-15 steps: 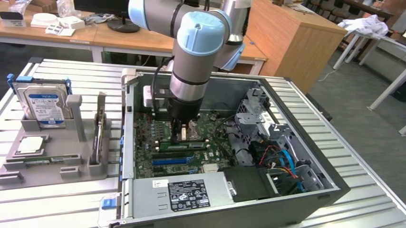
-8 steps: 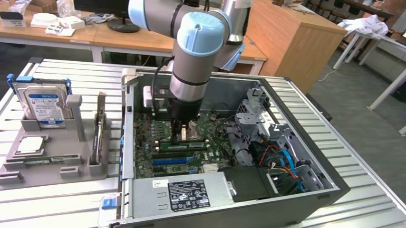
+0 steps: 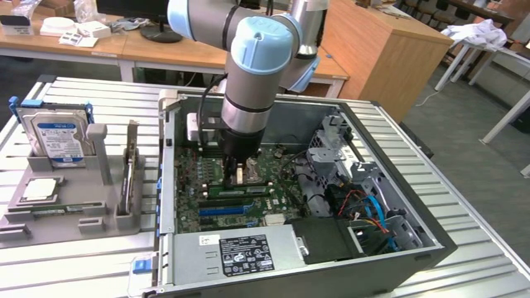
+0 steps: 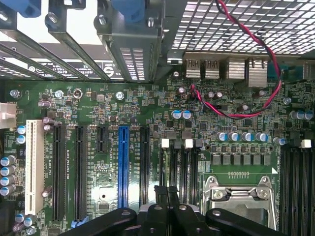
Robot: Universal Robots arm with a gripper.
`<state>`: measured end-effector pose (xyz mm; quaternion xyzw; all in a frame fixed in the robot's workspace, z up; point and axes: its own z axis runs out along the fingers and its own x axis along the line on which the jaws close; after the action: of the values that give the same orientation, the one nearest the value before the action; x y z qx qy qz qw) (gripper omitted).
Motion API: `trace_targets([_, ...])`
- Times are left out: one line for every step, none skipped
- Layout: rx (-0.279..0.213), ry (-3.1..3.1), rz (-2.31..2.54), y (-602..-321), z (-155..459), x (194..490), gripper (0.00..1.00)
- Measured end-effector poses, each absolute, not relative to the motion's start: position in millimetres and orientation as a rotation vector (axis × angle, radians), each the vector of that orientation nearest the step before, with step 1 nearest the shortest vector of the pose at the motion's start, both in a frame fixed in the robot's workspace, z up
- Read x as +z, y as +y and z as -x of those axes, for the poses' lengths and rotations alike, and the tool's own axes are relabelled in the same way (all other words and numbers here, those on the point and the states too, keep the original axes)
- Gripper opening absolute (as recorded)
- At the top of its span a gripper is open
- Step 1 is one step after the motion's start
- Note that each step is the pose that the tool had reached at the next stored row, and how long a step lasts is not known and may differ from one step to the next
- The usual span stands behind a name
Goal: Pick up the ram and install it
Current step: 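Press down the ram until it locks into place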
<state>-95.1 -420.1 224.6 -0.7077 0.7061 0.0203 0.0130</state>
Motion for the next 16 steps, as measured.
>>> trace_targets([0.063,2.2,2.205,-420.1,95.1,224.6,0.11])
trace_targets([0.063,2.2,2.205,-420.1,95.1,224.6,0.11])
trace_targets([0.063,2.2,2.205,-420.1,95.1,224.5,0.11])
trace_targets([0.063,2.2,2.205,-420.1,95.0,224.5,0.11])
trace_targets([0.063,2.2,2.205,-420.1,95.0,224.1,0.11])
trace_targets([0.063,2.2,2.205,-420.1,95.0,223.9,0.11])
trace_targets([0.063,2.2,2.205,-420.1,95.0,223.9,0.11])
trace_targets([0.063,2.2,2.205,-420.1,95.1,223.9,0.11])
trace_targets([0.063,2.2,2.205,-420.1,95.1,223.9,0.11])
trace_targets([0.063,2.2,2.205,-420.1,95.0,223.9,0.11])
trace_targets([0.063,2.2,2.205,-420.1,95.0,223.8,0.11])
trace_targets([0.063,2.2,2.205,-420.1,95.1,223.7,0.11])
trace_targets([0.063,2.2,2.205,-420.1,95.1,223.4,0.11])
trace_targets([0.063,2.2,2.205,-420.1,95.1,223.2,0.11])
trace_targets([0.063,2.2,2.205,-420.2,95.1,223.2,0.11])
trace_targets([0.063,2.2,2.205,-420.1,95.1,223.2,0.11])
